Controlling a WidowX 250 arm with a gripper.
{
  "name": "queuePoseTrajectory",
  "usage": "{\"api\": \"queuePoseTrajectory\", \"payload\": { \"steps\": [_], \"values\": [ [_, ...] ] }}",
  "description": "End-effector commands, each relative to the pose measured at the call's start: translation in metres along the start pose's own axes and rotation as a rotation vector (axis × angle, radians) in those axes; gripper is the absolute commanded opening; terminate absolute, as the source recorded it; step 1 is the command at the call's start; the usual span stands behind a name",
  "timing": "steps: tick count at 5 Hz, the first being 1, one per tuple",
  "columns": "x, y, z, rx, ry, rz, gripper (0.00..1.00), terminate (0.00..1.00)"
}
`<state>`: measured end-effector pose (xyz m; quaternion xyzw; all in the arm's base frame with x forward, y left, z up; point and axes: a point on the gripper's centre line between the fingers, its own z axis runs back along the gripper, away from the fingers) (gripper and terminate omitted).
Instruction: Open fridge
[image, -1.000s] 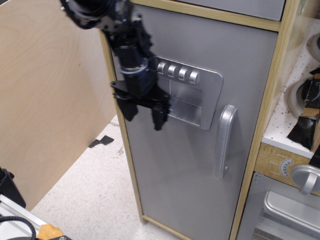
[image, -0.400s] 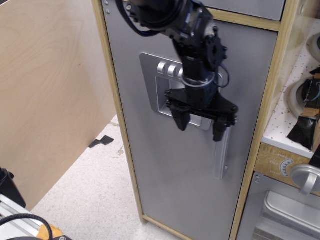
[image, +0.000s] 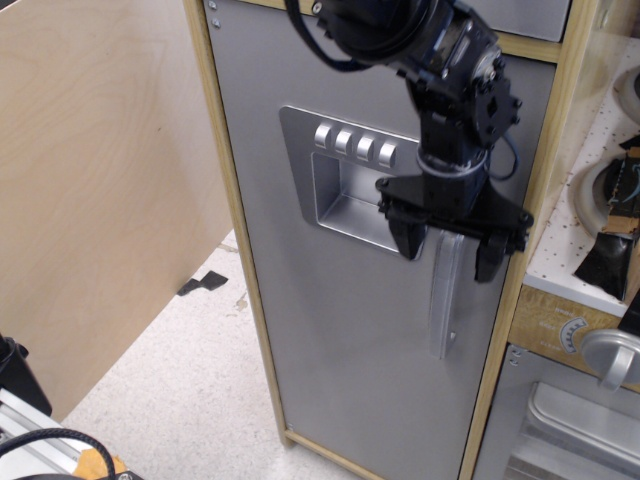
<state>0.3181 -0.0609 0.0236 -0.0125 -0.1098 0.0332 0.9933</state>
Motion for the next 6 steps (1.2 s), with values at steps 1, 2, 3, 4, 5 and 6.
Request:
{"api": "queuePoseTrajectory", "payload": {
  "steps": [1,2,3,4,5,6],
  "values": [
    [0.026,0.002,0.002,-0.034,-0.157,-0.003,1.00,0.00],
    [0.030,0.007,-0.004,-0.037,-0.184,0.003,1.00,0.00],
    [0.032,0.008,-0.005,-0.032,-0.200,-0.008,0.00,0.00],
    [0.028,0.007,-0.004,-0.039,-0.163,-0.009,0.00,0.00],
    [0.011,0.006,0.001,-0.034,-0.117,0.014,0.00,0.00],
    [-0.007,0.006,0.005,-0.021,-0.042,0.045,0.00,0.00]
  ]
}}
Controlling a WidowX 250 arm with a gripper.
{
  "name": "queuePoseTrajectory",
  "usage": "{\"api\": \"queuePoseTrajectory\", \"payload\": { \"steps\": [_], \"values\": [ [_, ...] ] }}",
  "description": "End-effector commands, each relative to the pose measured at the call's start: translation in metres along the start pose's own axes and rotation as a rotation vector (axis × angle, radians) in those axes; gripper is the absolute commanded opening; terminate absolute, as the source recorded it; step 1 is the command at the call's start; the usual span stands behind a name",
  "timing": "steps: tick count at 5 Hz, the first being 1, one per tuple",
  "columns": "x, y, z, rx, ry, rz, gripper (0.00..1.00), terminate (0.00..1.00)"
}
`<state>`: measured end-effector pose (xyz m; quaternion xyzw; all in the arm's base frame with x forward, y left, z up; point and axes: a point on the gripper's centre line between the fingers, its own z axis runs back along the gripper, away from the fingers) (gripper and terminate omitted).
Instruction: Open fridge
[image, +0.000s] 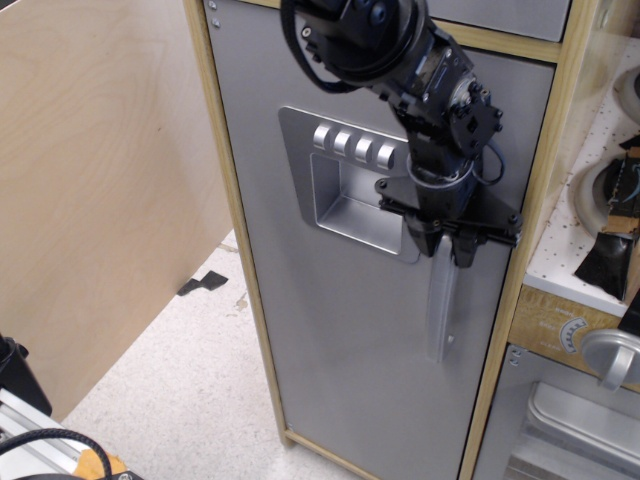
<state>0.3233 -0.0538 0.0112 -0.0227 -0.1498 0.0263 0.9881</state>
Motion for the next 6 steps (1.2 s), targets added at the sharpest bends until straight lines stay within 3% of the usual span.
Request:
{"api": "queuePoseTrajectory", "payload": {
  "steps": [1,2,3,4,5,6],
  "values": [
    [-0.033,-0.001,0.027,0.033,0.067,0.105,0.00,0.00],
    [-0.056,0.001,0.035,0.045,0.093,0.129,1.00,0.00],
    [-0.069,-0.008,0.038,0.084,0.109,0.100,1.00,0.00],
    [-0.084,-0.039,0.035,0.095,0.131,0.083,1.00,0.00],
    [-0.085,-0.072,0.035,0.051,0.172,0.075,1.00,0.00],
    [-0.069,-0.089,0.039,0.031,0.180,-0.013,1.00,0.00]
  ]
}}
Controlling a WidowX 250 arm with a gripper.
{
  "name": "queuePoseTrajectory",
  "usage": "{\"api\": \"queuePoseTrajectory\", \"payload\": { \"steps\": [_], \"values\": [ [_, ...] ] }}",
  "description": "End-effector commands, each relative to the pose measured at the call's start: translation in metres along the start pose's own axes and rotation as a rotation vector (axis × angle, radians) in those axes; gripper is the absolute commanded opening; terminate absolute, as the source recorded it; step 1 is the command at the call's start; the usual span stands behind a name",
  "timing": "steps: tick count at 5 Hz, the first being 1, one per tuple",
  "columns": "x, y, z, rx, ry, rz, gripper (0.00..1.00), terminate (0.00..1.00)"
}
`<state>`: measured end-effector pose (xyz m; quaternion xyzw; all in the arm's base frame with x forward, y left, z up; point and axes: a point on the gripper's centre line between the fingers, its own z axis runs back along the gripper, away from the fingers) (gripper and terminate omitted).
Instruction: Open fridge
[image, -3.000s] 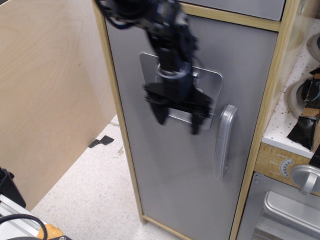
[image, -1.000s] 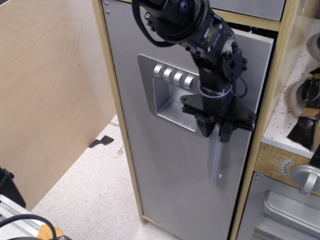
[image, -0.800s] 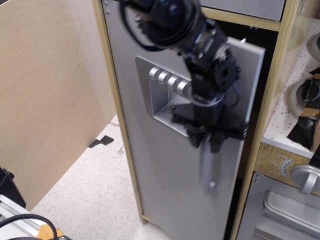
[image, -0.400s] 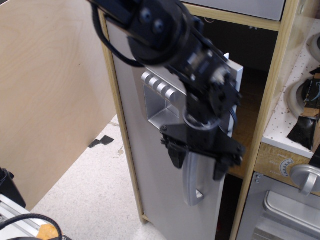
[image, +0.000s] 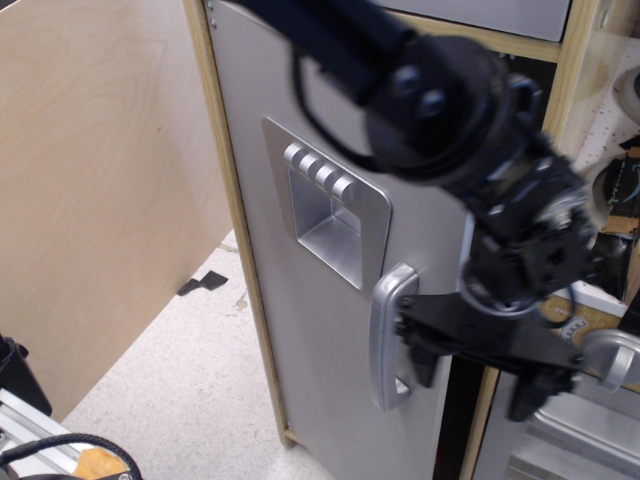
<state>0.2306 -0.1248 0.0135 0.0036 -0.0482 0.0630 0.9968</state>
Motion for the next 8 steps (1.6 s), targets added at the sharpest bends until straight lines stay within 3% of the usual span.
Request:
{"api": "queuePoseTrajectory", "payload": {
  "steps": [1,2,3,4,5,7,8],
  "values": [
    [0.051,-0.034,0.027,-0.042,-0.096,-0.177,1.00,0.00],
    [0.078,-0.029,0.030,-0.027,-0.188,-0.278,1.00,0.00],
    [0.094,-0.010,0.027,-0.029,-0.202,-0.336,1.00,0.00],
    [0.093,0.012,0.025,-0.011,-0.156,-0.312,1.00,0.00],
    [0.083,0.029,0.027,-0.031,-0.077,-0.276,1.00,0.00],
    [0.035,0.041,0.043,0.040,0.013,-0.162,1.00,0.00],
    [0.030,0.059,0.051,0.075,0.036,-0.175,1.00,0.00]
  ]
}}
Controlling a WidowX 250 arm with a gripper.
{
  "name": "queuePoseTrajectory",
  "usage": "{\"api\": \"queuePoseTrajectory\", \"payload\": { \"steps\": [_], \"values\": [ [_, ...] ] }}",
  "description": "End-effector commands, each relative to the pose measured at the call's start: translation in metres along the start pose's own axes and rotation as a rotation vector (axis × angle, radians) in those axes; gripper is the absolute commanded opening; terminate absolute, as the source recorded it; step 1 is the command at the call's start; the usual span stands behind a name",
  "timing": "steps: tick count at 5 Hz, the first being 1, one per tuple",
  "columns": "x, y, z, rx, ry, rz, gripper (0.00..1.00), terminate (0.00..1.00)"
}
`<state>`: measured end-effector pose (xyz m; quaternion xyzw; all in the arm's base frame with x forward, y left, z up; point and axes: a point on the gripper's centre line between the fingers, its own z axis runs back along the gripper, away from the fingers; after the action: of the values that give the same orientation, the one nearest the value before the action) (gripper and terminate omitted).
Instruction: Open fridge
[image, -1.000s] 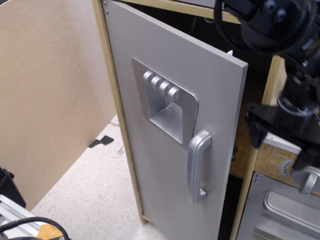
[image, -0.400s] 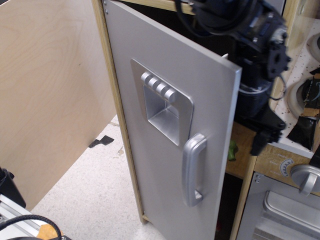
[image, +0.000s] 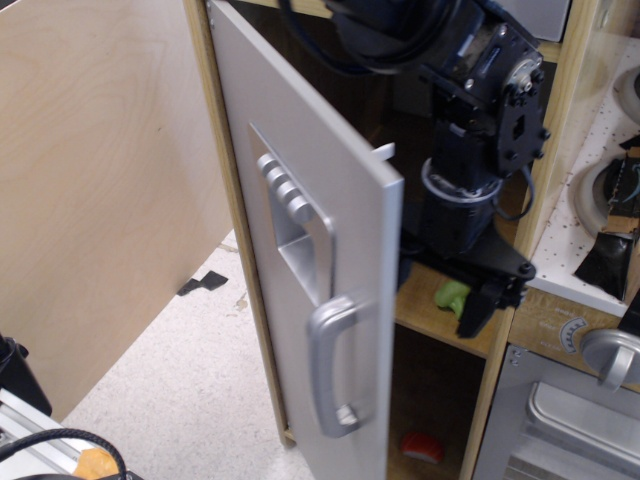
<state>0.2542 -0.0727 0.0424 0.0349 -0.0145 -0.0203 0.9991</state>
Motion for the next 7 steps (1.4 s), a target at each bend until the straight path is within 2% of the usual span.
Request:
{"api": "queuePoseTrajectory", "payload": {
  "steps": [1,2,3,5,7],
  "values": [
    [-0.010,0.041,0.026,0.043,-0.039,-0.028,1.00,0.00],
    [-0.009,0.075,0.025,0.040,-0.046,-0.052,1.00,0.00],
    [-0.009,0.098,0.025,0.071,-0.062,-0.059,1.00,0.00],
    [-0.018,0.134,0.026,0.088,-0.105,-0.013,1.00,0.00],
    [-0.018,0.134,0.026,0.088,-0.105,-0.013,1.00,0.00]
  ]
}}
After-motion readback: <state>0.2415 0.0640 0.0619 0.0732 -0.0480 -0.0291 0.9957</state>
